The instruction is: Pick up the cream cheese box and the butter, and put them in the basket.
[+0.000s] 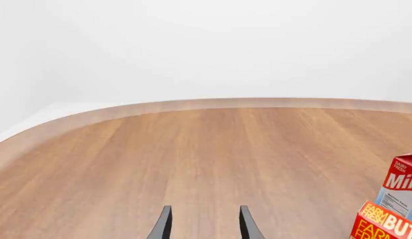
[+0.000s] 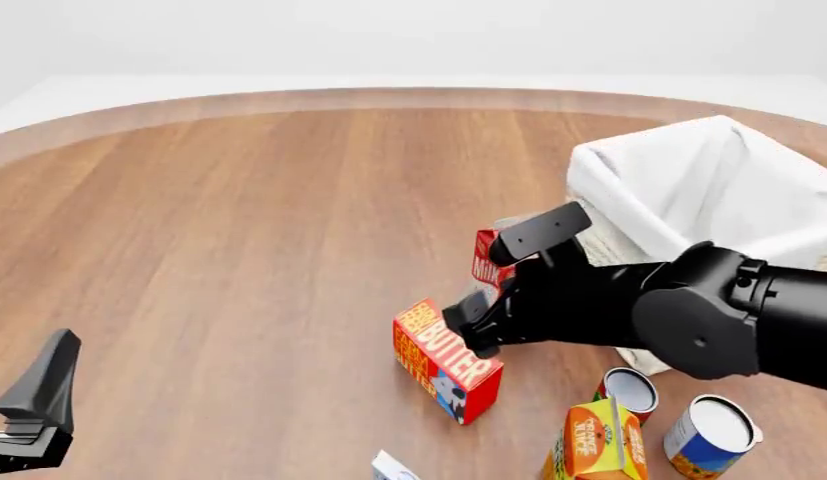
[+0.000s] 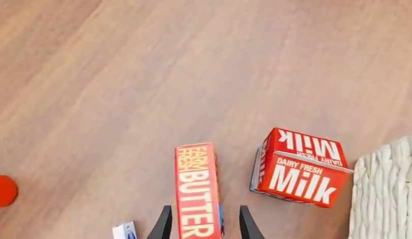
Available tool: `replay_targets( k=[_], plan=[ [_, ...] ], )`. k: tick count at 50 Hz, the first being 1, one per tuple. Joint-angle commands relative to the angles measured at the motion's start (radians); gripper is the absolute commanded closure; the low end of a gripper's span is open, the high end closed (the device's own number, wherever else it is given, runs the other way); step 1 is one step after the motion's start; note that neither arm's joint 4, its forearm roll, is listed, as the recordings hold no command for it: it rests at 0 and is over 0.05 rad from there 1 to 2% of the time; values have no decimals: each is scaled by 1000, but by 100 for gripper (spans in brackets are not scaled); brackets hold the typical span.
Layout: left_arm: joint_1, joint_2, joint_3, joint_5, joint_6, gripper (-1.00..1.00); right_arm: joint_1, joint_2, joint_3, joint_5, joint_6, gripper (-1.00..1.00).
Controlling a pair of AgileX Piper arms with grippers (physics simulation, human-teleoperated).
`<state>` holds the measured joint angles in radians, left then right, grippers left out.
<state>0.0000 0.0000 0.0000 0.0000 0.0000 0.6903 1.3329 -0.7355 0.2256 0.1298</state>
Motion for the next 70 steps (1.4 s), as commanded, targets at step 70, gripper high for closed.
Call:
replay_targets(
  k=[70],
  plan=[
    [0,0,0,0,0,-100,38,243,95,-222,83,-100]
  ],
)
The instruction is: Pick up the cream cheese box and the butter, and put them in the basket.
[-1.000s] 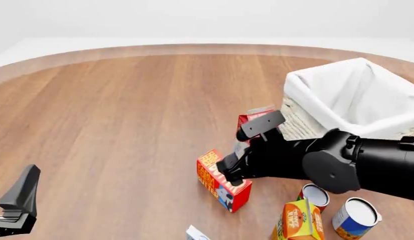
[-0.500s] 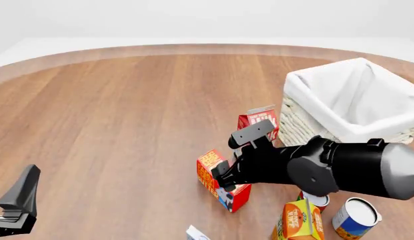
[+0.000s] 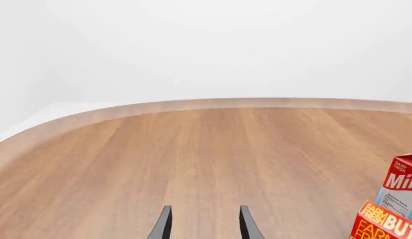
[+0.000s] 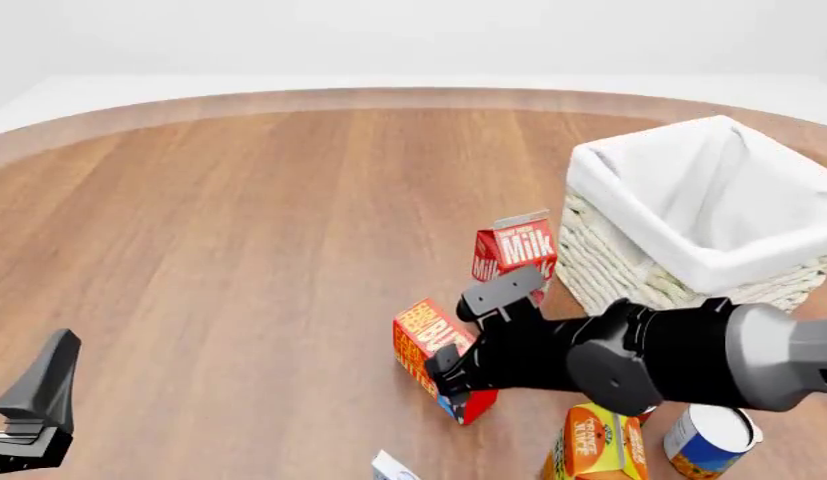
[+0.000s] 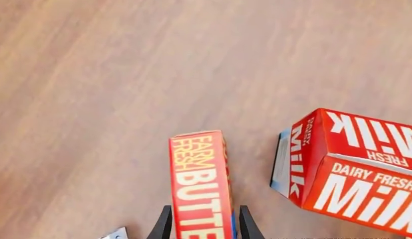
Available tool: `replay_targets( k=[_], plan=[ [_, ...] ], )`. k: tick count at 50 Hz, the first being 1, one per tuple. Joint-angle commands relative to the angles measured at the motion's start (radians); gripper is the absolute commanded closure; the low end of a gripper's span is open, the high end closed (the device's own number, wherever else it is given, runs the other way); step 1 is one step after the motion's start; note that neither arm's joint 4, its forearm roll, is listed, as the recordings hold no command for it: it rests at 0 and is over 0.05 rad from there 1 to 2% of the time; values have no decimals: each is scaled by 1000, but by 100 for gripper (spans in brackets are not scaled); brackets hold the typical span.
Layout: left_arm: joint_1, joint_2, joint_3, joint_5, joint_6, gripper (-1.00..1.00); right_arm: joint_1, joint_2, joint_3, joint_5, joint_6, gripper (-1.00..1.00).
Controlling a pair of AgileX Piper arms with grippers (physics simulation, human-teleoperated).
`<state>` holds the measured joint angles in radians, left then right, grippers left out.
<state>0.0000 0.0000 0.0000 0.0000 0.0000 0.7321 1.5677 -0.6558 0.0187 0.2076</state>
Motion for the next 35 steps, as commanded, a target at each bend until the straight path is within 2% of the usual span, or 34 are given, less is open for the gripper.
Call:
replay_targets(
  k=[1,4,5,24,35],
  plan=[
    [0,0,0,0,0,-100,3,26,24,-38,8,-100],
    [0,0,0,0,0,-100,9,36,26,-48,12,-100],
    [0,0,0,0,0,-100,20,53,28,-73,19,100],
    [0,0,0,0,0,-100,20,32,38,-70,7,100],
    [0,0,0,0,0,-100,17,-68,8,21,-25,100]
  ],
)
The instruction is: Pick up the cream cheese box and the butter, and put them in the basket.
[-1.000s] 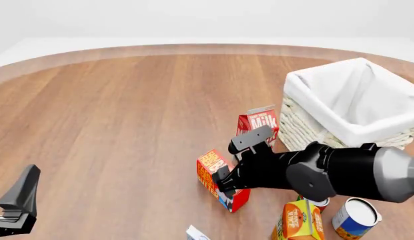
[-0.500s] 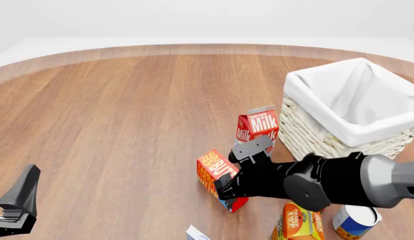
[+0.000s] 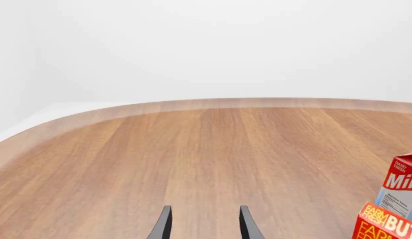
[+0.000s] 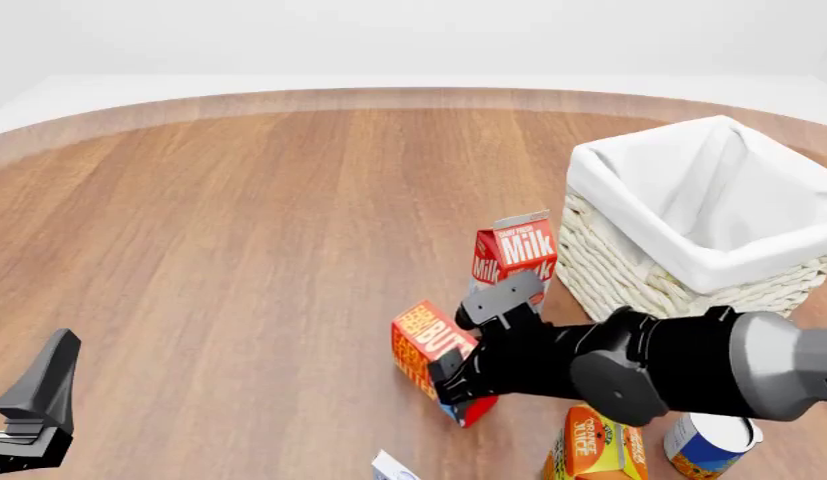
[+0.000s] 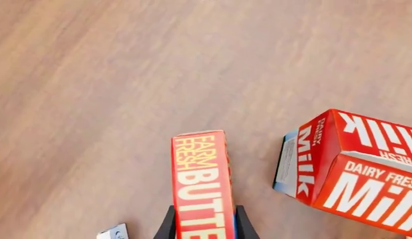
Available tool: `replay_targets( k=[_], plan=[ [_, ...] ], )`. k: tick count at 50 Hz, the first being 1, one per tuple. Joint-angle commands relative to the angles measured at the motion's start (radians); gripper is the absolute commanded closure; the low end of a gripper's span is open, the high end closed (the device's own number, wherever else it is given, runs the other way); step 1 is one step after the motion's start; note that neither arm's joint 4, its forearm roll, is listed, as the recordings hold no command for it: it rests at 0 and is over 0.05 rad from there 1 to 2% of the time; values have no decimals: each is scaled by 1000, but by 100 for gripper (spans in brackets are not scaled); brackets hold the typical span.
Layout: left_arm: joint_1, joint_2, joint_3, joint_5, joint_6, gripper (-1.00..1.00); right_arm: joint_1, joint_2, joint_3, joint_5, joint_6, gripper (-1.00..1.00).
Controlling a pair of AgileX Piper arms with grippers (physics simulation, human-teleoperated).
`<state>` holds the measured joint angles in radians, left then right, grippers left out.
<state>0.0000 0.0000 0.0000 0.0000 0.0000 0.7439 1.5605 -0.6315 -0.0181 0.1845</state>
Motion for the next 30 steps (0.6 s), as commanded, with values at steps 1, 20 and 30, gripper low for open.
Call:
replay_targets(
  k=[1,20,30],
  plan=[
    [0,0,0,0,0,-100,6,-68,-18,63,-6,100],
    [0,0,0,0,0,-100,20,-249,-56,195,-81,100],
    [0,0,0,0,0,-100,9,-356,-104,282,-132,100]
  ],
)
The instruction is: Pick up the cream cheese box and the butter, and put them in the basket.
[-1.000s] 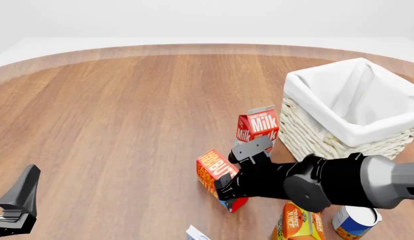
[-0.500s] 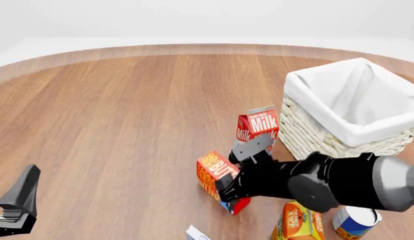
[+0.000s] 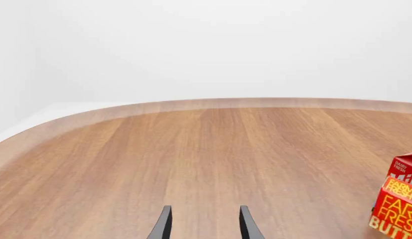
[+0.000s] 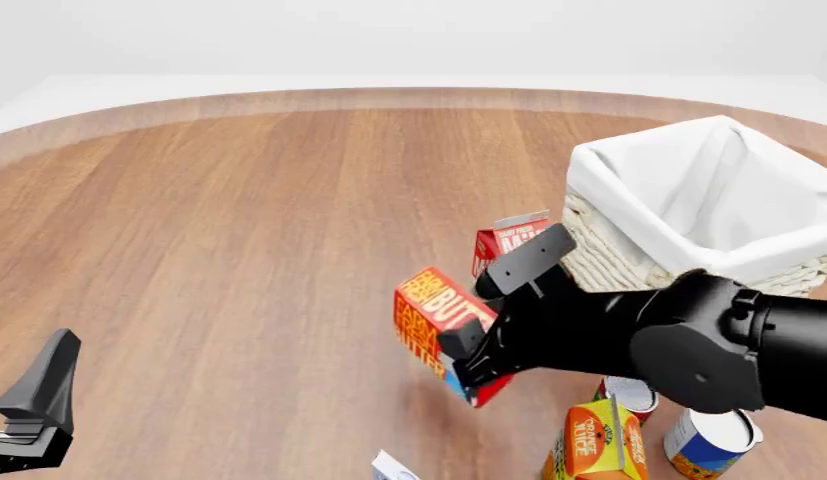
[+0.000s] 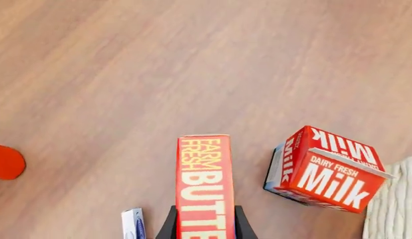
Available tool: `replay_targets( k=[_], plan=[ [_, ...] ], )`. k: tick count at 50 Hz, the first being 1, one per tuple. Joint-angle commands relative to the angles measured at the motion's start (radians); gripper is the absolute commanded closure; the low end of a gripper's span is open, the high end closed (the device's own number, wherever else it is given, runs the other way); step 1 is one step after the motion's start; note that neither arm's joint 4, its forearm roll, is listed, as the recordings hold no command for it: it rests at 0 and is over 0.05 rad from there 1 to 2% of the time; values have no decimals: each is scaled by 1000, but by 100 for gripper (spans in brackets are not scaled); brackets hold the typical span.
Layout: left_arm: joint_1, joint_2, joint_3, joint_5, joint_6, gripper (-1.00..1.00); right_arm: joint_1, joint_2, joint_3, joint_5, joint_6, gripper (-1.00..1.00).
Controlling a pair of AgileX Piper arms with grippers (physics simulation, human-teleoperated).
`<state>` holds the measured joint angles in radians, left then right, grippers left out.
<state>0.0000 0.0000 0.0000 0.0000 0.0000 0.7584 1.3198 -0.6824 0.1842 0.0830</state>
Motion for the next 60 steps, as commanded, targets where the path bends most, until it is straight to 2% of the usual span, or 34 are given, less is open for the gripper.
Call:
replay_targets(
  k=[1,7,9,12,25,31,38,46,52,60],
  plan=[
    [0,0,0,0,0,-100,-6,-121,-57,86,-34,100],
    [0,0,0,0,0,-100,-14,-171,-105,144,-55,100],
    [0,0,0,0,0,-100,-17,-190,-130,166,-41,100],
    [0,0,0,0,0,-100,-28,-218,-161,193,-51,100],
    [0,0,0,0,0,-100,-50,-266,-214,220,-74,100],
    [0,0,0,0,0,-100,-86,-307,-261,256,-84,100],
    [0,0,0,0,0,-100,-132,-328,-260,248,-91,100],
    [0,0,0,0,0,-100,-214,-388,-350,317,-122,100],
    [0,0,0,0,0,-100,-263,-428,-383,361,-104,100],
    [0,0,0,0,0,-100,-376,-476,-396,398,-12,100]
  ],
)
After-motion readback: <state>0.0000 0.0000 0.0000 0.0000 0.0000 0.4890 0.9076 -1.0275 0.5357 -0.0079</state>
